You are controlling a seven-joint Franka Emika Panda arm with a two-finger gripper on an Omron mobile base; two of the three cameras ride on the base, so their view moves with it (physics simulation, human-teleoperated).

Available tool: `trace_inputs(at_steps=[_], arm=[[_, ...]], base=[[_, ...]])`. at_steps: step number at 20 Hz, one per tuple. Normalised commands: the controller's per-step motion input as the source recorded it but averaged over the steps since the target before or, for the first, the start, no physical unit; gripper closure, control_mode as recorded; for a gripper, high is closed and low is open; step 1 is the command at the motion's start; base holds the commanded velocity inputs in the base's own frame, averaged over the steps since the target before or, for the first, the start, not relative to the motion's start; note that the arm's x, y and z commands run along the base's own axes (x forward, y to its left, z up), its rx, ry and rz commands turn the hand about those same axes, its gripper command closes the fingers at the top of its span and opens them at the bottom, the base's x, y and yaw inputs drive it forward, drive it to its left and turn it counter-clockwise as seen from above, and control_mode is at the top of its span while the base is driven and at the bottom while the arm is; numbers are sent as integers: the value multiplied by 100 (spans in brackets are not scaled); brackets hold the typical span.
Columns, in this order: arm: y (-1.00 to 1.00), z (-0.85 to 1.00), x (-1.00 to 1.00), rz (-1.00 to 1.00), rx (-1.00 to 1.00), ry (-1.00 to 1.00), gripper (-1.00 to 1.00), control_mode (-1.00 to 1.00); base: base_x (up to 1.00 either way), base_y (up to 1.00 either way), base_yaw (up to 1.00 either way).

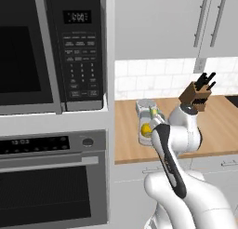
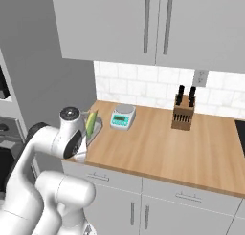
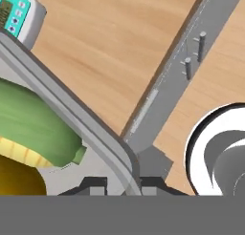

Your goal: Take the meat container that has the chicken drumstick and place it on the second highest rack of the freezer. Then take the vegetable container that has the corn and lemon and place it on the highest rack of the freezer.

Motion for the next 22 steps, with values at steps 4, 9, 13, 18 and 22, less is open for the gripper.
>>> trace_inputs(at_steps=[4, 9, 13, 18, 22], arm=[[0, 16, -25, -4, 3, -2, 100, 100], [0, 0, 0, 0, 0, 0, 100, 100], [0, 0, 0, 0, 0, 0, 100, 100], [0, 0, 0, 0, 0, 0, 100, 100], [0, 0, 0, 0, 0, 0, 100, 100]], base=[[-75, 3, -5], [-100, 50, 3], [-100, 91, 39], [-53, 100, 64], [-25, 100, 64]])
